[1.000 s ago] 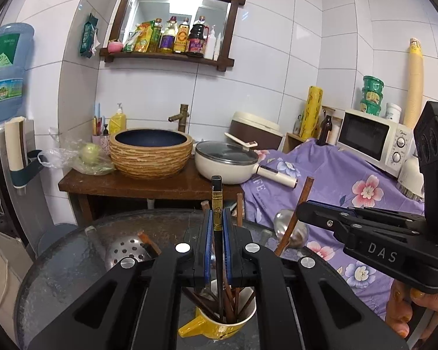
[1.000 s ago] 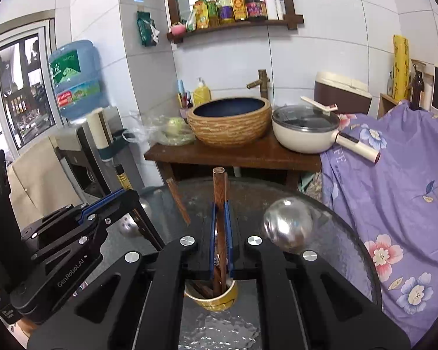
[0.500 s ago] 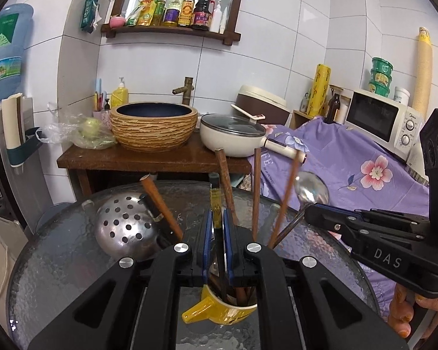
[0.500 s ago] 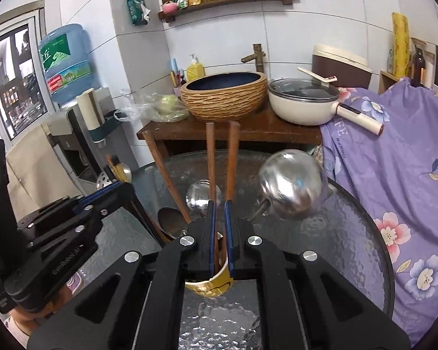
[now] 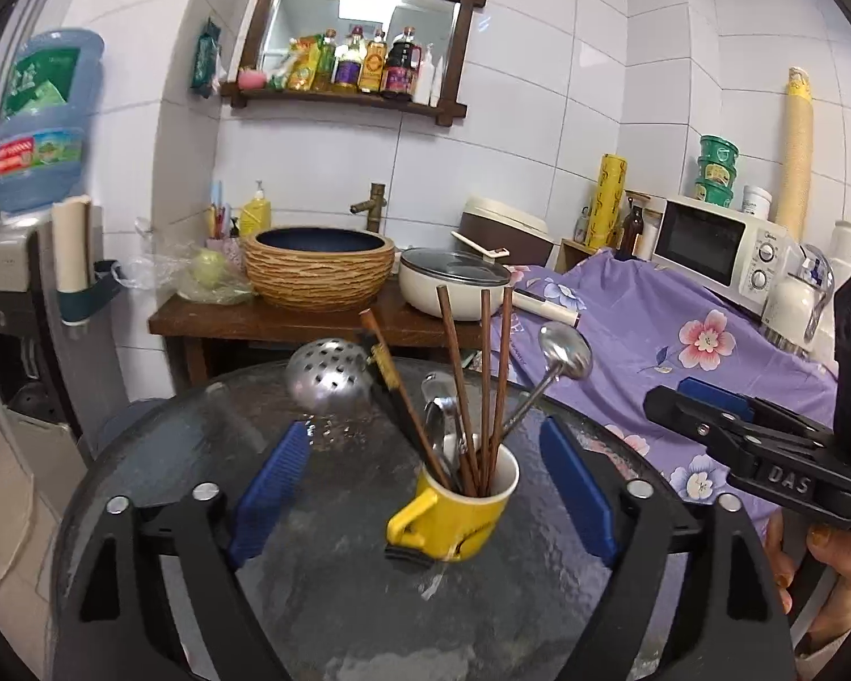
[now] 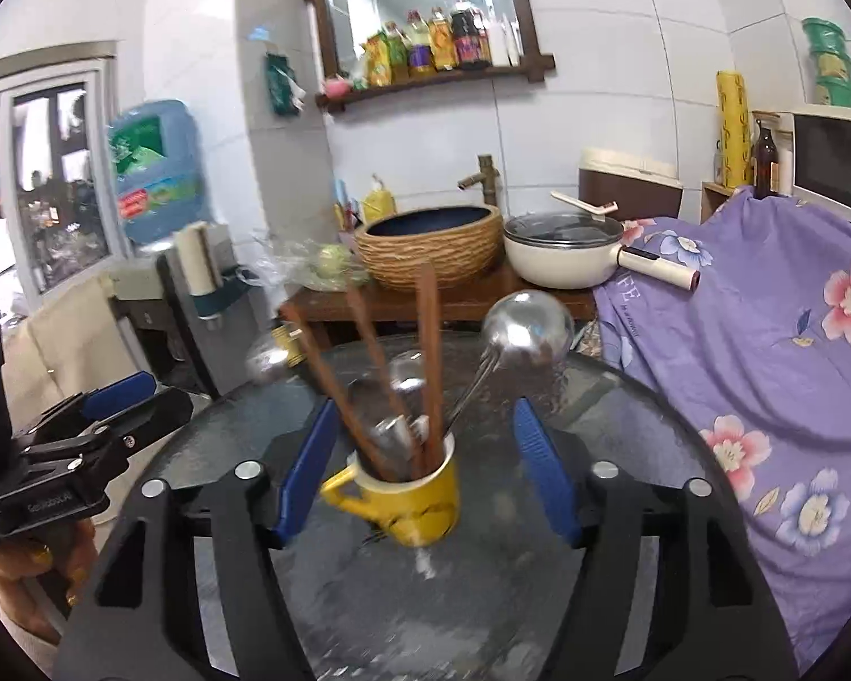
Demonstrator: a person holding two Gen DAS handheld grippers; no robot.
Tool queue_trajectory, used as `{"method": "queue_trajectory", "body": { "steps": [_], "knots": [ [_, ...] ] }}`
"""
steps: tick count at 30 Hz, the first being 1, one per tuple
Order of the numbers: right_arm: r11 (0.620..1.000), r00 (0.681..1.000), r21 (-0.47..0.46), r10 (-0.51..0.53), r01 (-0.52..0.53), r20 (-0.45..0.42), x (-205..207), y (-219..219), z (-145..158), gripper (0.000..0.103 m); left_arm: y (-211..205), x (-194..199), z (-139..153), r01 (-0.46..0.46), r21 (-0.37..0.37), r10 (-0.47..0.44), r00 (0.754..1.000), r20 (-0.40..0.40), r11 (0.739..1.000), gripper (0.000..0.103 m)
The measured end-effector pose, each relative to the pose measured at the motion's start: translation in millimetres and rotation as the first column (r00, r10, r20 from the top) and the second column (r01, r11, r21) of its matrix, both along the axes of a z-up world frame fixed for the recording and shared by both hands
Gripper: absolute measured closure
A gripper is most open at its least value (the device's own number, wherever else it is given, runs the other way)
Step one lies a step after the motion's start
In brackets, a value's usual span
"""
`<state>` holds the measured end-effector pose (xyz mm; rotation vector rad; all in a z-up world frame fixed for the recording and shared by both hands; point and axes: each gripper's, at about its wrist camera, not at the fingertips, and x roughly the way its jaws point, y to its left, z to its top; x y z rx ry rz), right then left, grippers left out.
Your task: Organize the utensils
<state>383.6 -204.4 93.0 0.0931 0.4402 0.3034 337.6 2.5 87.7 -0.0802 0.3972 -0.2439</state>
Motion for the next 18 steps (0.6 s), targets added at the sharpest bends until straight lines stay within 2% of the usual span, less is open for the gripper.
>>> {"method": "queue_trajectory", "body": {
  "steps": [2, 3, 4, 7, 10, 12, 15, 18],
  "knots": [
    [0.999, 0.999, -0.037, -0.015, 0.017, 0.043, -34, 6, -9, 0.038, 1, -23, -4, -0.026, 0.028, 0.026, 0.999, 0.024, 0.999, 0.008],
    [0.998, 0.997, -0.055, -0.021, 0.025, 0.072, -49, 9, -13, 0.032, 1, -42, -8, -0.038, 0.046, 0.036, 0.998, 0.043, 0.998, 0.007],
    [0.996, 0.994, -0.081, -0.022, 0.031, 0.110, -69, 12, -19, 0.020, 2, -59, -14, -0.046, 0.056, 0.043, 0.997, 0.059, 0.997, 0.007],
    [0.993, 0.983, -0.097, -0.044, 0.062, 0.179, -120, 15, -37, 0.017, 7, -99, -31, -0.092, 0.067, 0.087, 0.993, 0.082, 0.993, 0.007],
    [0.993, 0.979, -0.094, -0.046, 0.066, 0.198, -167, 16, -56, 0.016, 11, -142, -52, -0.148, 0.085, 0.141, 0.986, 0.088, 0.985, 0.007],
    [0.994, 0.978, -0.071, -0.072, 0.087, 0.196, -200, 14, -71, 0.016, 13, -167, -65, -0.154, 0.081, 0.147, 0.986, 0.082, 0.985, 0.007],
    [0.995, 0.979, -0.021, -0.095, 0.100, 0.178, -244, 10, -88, 0.010, 12, -203, -82, -0.164, 0.078, 0.160, 0.985, 0.063, 0.983, 0.007],
    [0.988, 0.973, -0.018, -0.147, 0.152, 0.180, -281, 8, -100, 0.010, 7, -233, -94, -0.173, 0.104, 0.168, 0.984, 0.053, 0.979, 0.007]
  ]
}}
